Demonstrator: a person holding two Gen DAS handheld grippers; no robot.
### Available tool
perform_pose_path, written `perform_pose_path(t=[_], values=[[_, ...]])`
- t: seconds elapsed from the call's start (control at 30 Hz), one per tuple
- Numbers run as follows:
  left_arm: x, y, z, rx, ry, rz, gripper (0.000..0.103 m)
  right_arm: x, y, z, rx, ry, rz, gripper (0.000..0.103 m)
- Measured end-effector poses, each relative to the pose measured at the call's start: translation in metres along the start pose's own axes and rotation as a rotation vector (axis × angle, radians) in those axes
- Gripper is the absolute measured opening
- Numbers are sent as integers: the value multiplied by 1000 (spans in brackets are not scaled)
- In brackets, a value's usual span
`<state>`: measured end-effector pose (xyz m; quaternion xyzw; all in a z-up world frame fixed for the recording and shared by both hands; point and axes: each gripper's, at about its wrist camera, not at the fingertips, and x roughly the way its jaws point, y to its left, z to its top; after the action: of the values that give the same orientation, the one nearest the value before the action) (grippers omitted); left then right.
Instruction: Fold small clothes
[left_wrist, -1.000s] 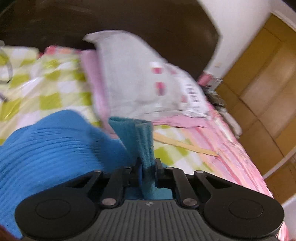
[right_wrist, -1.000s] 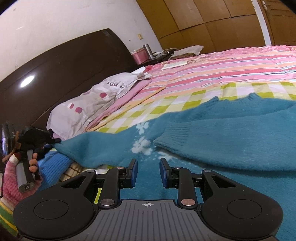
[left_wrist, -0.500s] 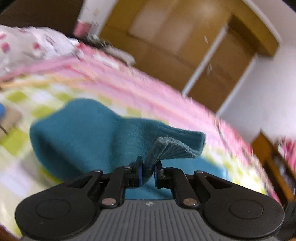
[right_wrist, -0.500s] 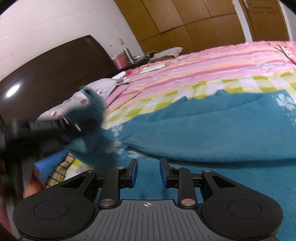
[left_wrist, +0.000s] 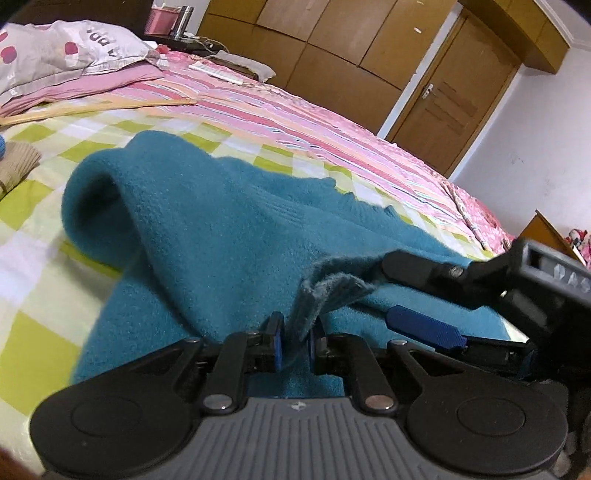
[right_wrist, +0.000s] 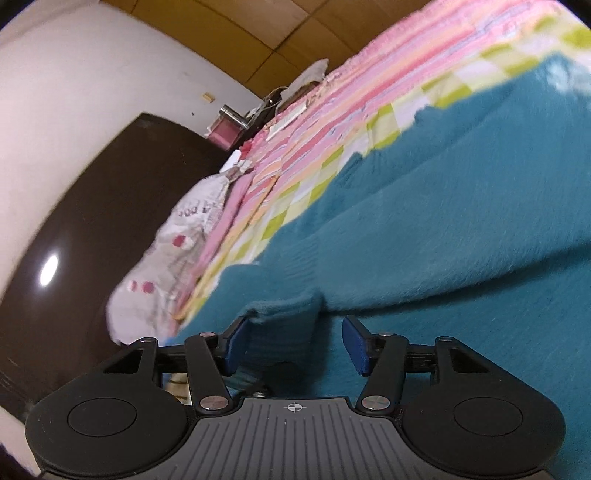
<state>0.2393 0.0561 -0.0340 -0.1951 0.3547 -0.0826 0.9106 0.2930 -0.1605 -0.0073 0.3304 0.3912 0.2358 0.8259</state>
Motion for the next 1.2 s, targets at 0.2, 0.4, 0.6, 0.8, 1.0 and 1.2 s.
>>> perform_pose_path(t=[0.2,0.4,0.6,0.8,1.0,1.2], values=[[-1,-4,-3,50,-6,-2,18,-8,3,-7,31,1,37,62],[-3,-7,-4,92,-13,-5,18,25,20,1,20,66,12,57],[-4,-10,-5,123,-19,-26,25,39,26,9,-63,105,-86,10],[-21,-17,1,134,-57,-89,40,11,42,28,-264,45,-196,6],[-33,-20,8,134,-106,-105,43,-22,47,67,-349,-80,-287,6],[-30,-19,10,156,-124,-57,44,-40,29,101,-360,-149,-393,6]])
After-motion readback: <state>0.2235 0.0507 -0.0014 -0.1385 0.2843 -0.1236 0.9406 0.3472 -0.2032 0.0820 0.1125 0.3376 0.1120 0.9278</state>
